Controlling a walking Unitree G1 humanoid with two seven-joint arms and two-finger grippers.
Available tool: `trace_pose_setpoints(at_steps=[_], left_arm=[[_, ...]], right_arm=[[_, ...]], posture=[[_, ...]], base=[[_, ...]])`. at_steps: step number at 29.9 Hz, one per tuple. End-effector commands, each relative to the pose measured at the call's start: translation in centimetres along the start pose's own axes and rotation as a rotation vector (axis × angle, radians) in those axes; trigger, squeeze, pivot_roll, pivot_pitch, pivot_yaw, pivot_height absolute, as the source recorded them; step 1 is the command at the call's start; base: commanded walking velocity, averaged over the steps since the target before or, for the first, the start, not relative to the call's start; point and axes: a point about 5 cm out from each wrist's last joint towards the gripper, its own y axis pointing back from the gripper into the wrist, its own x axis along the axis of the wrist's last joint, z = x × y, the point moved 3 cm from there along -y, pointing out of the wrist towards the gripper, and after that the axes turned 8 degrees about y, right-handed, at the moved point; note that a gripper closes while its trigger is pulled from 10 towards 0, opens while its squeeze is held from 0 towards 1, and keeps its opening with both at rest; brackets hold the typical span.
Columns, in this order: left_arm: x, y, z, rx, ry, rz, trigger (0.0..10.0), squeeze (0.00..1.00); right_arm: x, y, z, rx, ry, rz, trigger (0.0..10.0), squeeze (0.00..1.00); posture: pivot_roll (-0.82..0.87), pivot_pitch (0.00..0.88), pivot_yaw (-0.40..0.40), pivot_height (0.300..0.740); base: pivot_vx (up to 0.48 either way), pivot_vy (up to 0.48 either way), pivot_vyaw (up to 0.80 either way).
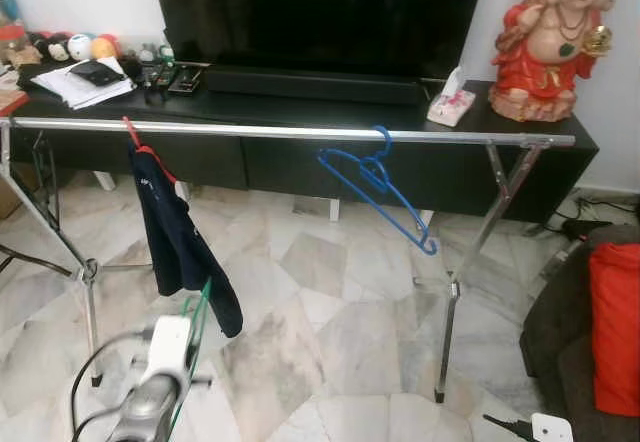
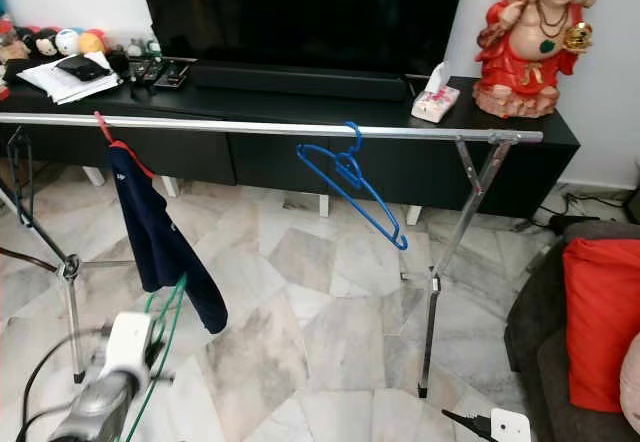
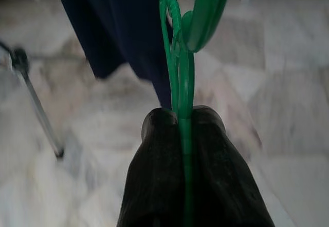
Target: Hang hanger
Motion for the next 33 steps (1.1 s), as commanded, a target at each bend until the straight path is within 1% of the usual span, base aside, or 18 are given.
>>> trace_pose_setpoints(at_steps=[1, 2, 3, 4, 5, 6, 8, 11, 14, 15, 16, 20, 24, 33], left_arm=[[2.1, -0.2, 0.8, -0.046, -0.019, 0.101, 10.0, 0.0], [2.1, -0.2, 0.8, -0.046, -0.019, 0.101, 10.0, 0.0], [4.5, 0.3, 1.9, -0.102, -0.035, 0.222, 10.0, 0.0], [5.1, 0.7, 2.3, -0.122, -0.041, 0.255, 10.0, 0.0], [5.1, 0.7, 2.3, -0.122, -0.041, 0.255, 10.0, 0.0], [5.6, 1.3, 2.9, -0.15, -0.058, 0.289, 10.0, 0.0], [5.9, 1.9, 3.4, -0.168, -0.066, 0.318, 10.0, 0.0], [6.1, 2.2, 3.6, -0.174, -0.064, 0.332, 10.0, 0.0], [6.7, 2.9, 3.7, -0.162, -0.066, 0.371, 10.0, 0.0], [6.7, 2.9, 3.7, -0.162, -0.066, 0.371, 10.0, 0.0], [7.0, 3.3, 3.8, -0.155, -0.065, 0.377, 10.0, 0.0], [7.4, 3.9, 3.7, -0.116, -0.022, 0.391, 10.0, 0.0], [7.2, 3.9, 3.6, -0.113, -0.014, 0.382, 10.0, 0.0], [7.3, 3.8, 2.8, -0.108, -0.018, 0.361, 10.0, 0.0]], right_arm=[[-0.3, 0.0, 0.2, 0.0, 0.007, -0.01, 10.0, 0.0], [-0.3, 0.0, 0.2, 0.0, 0.007, -0.01, 10.0, 0.0], [-0.1, 0.0, 0.2, 0.002, 0.01, -0.004, 10.0, 0.0], [-0.1, 0.0, 0.2, 0.002, 0.012, -0.003, 10.0, 0.0], [-0.1, 0.0, 0.2, 0.002, 0.012, -0.003, 10.0, 0.0], [0.0, 0.0, 0.3, 0.003, 0.019, 0.0, 10.0, 0.0], [0.1, 0.0, 0.3, 0.005, 0.024, 0.002, 10.0, 0.0], [0.1, 0.0, 0.3, 0.005, 0.026, 0.002, 10.0, 0.0], [0.3, 0.0, 0.4, 0.006, 0.032, 0.008, 10.0, 0.0], [0.3, 0.0, 0.4, 0.006, 0.032, 0.008, 10.0, 0.0], [0.3, 0.0, 0.4, 0.006, 0.034, 0.009, 10.0, 0.0], [0.4, 0.0, 0.4, 0.008, 0.046, 0.009, 10.0, 0.0], [0.4, 0.0, 0.4, 0.012, 0.058, 0.008, 10.0, 0.0], [0.1, 0.0, 0.5, -0.007, 0.048, 0.006, 10.0, 0.0]], posture=[[0.0, 0.0, -0.035, 0.74], [0.0, 0.0, -0.035, 0.74], [0.01, 0.0, -0.037, 0.74], [0.0, 0.0, -0.035, 0.74], [0.0, 0.0, -0.035, 0.74], [0.0, 0.0, -0.036, 0.74], [0.0, 0.0, -0.036, 0.74], [0.0, 0.0, -0.033, 0.74], [0.01, 0.0, -0.034, 0.74], [0.01, 0.0, -0.034, 0.74], [0.01, 0.0, -0.035, 0.74], [0.01, 0.0, -0.044, 0.74], [0.01, 0.0, -0.046, 0.74], [-0.01, 0.0, -0.027, 0.74]], base=[[0.0, 0.0, 0.0], [0.0, 0.0, 0.0], [0.0, 0.0, 0.0], [0.0, 0.0, 0.0], [0.0, 0.0, 0.0], [0.0, 0.0, 0.0], [0.0, 0.0, 0.0], [0.0, 0.0, 0.0], [0.0, 0.0, 0.0], [0.0, 0.0, 0.0], [0.0, 0.0, 0.0], [0.0, 0.0, 0.0], [0.0, 0.0, 0.0], [0.277, 0.0, 0.0]])
